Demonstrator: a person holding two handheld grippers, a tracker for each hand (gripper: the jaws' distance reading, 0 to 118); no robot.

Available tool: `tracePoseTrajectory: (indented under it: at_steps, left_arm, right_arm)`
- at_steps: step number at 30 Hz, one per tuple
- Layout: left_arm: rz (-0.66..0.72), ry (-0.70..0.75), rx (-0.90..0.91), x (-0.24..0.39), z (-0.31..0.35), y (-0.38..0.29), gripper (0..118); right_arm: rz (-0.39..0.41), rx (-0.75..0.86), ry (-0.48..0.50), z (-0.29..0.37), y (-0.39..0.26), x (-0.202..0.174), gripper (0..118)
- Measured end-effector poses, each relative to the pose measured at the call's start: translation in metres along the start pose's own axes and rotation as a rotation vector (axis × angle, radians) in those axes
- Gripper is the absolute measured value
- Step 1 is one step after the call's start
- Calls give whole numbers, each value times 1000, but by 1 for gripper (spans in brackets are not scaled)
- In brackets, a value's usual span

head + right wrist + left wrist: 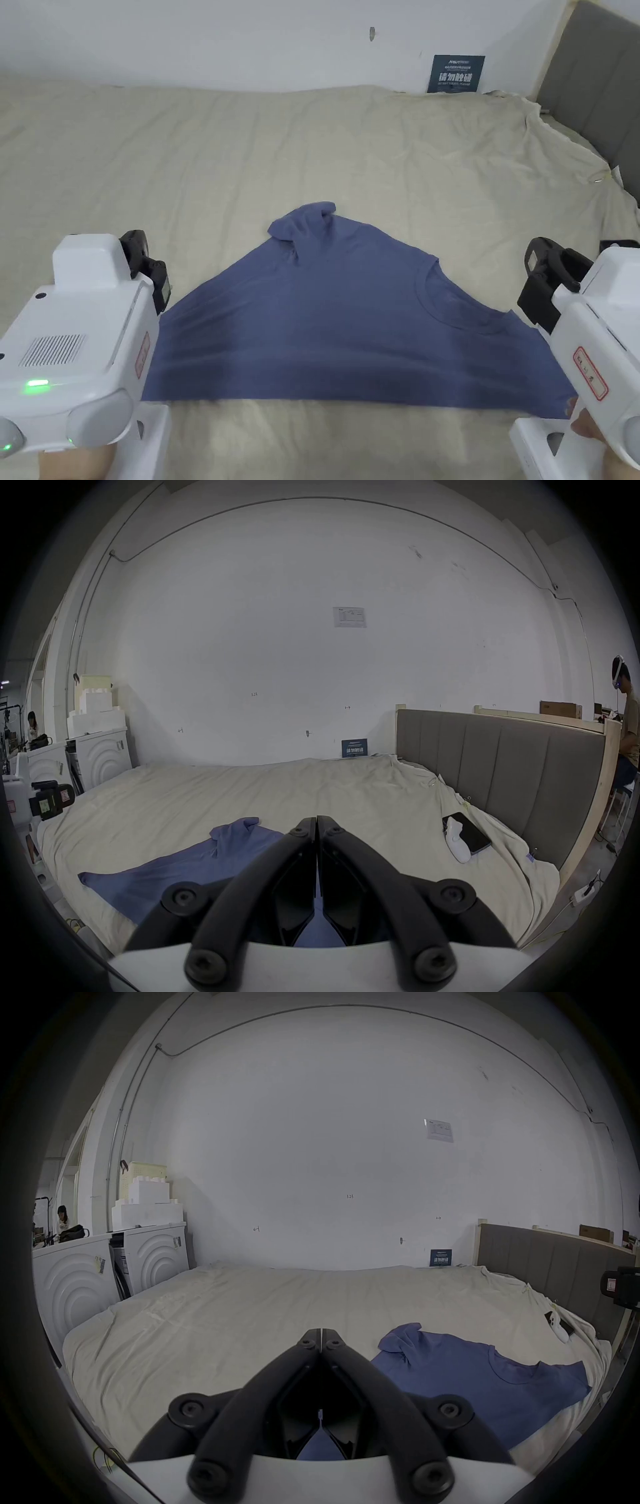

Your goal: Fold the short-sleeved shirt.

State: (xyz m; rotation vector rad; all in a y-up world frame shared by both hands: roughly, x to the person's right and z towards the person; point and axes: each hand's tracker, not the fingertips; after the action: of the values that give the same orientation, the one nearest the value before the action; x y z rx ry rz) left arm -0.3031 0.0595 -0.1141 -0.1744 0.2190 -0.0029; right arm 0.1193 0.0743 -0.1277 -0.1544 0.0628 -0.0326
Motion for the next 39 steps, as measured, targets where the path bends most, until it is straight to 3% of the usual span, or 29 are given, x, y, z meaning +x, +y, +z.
tracePoseTrajectory:
  at_steps: [7,10,15,16,17,18,19,20,21,24,27,34,39]
  left_arm:
    - [0,-8,-13,4,2,-1,0]
    - [7,-3,-21,3,1,-2,0]
    - [15,9,-29,-2,-2,-5,0]
    - [16,11,-30,-2,-2,-5,0]
    - [18,13,-30,-3,-3,-5,0]
    - [19,15,-30,-4,-4,-5,0]
    - [19,19,-31,-5,-6,-5,0]
    - [22,22,-36,-7,-9,-6,0]
    - [28,23,-41,-9,-12,-7,0]
    - [38,41,-62,-14,-21,-12,0]
    - [62,57,-84,-18,-29,-17,0]
    - [72,107,-126,-29,-47,-29,0]
    - [82,139,-167,-33,-60,-42,0]
  right_arm:
    - [27,-29,37,-14,6,2,0]
    - [83,-56,69,-32,14,-2,0]
    - [198,-162,102,-86,30,-44,0]
    - [216,-184,114,-100,32,-49,5]
    - [226,-207,125,-114,34,-53,17]
    - [245,-238,128,-127,36,-57,35]
    - [244,-282,154,-143,42,-66,67]
    - [246,-299,153,-158,43,-71,86]
    - [246,-318,145,-173,43,-76,96]
    - [273,-459,131,-225,45,-93,104]
    - [249,-600,156,-278,37,-105,109]
    - [376,-827,133,-386,1,-133,109]
    - [324,-904,100,-438,-24,-136,108]
